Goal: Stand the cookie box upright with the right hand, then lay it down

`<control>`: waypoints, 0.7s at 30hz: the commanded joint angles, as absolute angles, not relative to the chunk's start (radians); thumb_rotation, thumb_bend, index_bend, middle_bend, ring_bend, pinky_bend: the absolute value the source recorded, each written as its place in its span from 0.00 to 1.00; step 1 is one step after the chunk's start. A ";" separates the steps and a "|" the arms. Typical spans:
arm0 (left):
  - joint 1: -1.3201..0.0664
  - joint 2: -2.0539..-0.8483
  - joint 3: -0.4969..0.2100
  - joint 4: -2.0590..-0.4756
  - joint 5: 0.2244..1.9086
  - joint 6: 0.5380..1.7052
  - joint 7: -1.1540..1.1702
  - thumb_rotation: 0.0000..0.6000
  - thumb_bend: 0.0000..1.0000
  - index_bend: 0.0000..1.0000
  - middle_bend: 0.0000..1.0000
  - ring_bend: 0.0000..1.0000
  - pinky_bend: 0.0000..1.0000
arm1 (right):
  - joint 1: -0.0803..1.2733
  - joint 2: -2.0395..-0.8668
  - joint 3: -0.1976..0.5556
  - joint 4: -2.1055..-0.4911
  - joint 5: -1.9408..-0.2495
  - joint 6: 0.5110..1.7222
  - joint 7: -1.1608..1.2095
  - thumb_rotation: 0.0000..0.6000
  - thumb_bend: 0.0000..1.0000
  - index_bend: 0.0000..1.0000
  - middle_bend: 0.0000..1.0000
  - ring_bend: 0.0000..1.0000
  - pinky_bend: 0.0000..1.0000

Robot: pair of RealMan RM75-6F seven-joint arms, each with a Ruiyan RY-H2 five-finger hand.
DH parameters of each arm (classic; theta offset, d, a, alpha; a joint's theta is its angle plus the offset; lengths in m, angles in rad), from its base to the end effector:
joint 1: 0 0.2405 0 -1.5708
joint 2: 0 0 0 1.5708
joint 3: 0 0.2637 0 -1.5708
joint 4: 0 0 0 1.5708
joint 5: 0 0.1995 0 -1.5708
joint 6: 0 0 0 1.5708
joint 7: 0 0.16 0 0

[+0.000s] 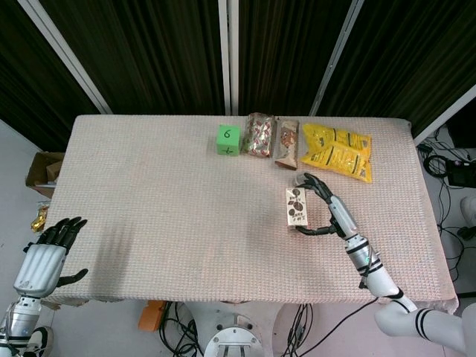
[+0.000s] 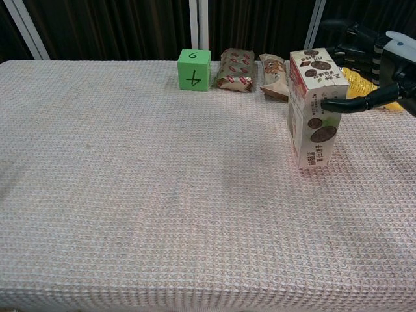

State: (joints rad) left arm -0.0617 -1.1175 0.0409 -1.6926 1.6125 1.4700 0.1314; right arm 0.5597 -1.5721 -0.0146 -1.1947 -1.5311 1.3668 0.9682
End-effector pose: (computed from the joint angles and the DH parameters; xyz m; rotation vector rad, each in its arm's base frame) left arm -0.2939 0.1686 0.1443 -1.5489 -0.9031 -0.8466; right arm -0.2188 -0.3182 0.0244 1.4383 -1.6532 1.7455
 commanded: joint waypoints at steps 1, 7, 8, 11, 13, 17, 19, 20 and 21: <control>-0.062 -1.121 0.040 -1.687 1.616 1.476 0.126 1.00 0.02 0.11 0.10 0.08 0.19 | 0.523 -1.635 -0.030 -1.092 -1.612 1.386 1.058 1.00 0.19 0.00 0.55 0.11 0.00; -0.054 -1.127 0.040 -1.670 1.629 1.501 0.116 1.00 0.02 0.12 0.10 0.08 0.19 | 0.516 -1.630 -0.040 -1.086 -1.623 1.367 1.090 1.00 0.18 0.00 0.54 0.11 0.00; -0.054 -1.127 0.040 -1.669 1.628 1.502 0.115 1.00 0.02 0.12 0.10 0.08 0.19 | 0.515 -1.630 -0.039 -1.085 -1.623 1.366 1.088 1.00 0.18 0.00 0.54 0.11 0.00; -0.052 -1.127 0.041 -1.668 1.629 1.505 0.111 1.00 0.02 0.12 0.10 0.08 0.19 | 0.514 -1.625 -0.038 -1.087 -1.632 1.368 1.082 1.00 0.14 0.00 0.52 0.11 0.00; -0.052 -1.127 0.040 -1.666 1.628 1.506 0.110 1.00 0.02 0.12 0.10 0.08 0.19 | 0.514 -1.621 -0.040 -1.088 -1.640 1.368 1.075 1.00 0.07 0.00 0.44 0.08 0.00; -0.054 -1.129 0.041 -1.665 1.627 1.503 0.109 1.00 0.02 0.12 0.10 0.08 0.19 | 0.515 -1.609 -0.052 -1.086 -1.656 1.357 1.057 1.00 0.00 0.00 0.22 0.00 0.00; -0.054 -1.130 0.041 -1.665 1.627 1.502 0.110 1.00 0.02 0.12 0.10 0.08 0.19 | 0.511 -1.606 -0.056 -1.082 -1.661 1.358 1.046 1.00 0.00 0.00 0.12 0.00 0.00; -0.054 -1.130 0.041 -1.666 1.627 1.502 0.111 1.00 0.02 0.12 0.10 0.08 0.19 | 0.508 -1.605 -0.057 -1.079 -1.662 1.360 1.039 1.00 0.00 0.00 0.07 0.00 0.00; -0.054 -1.130 0.040 -1.666 1.626 1.502 0.111 1.00 0.02 0.12 0.10 0.08 0.19 | 0.505 -1.604 -0.057 -1.078 -1.663 1.364 1.032 1.00 0.00 0.00 0.03 0.00 0.00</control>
State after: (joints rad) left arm -0.0544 -1.1295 0.0404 -1.6665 1.6262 1.5019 0.1114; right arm 0.5092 -1.6062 -0.0559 -1.0808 -1.6609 1.3603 1.0391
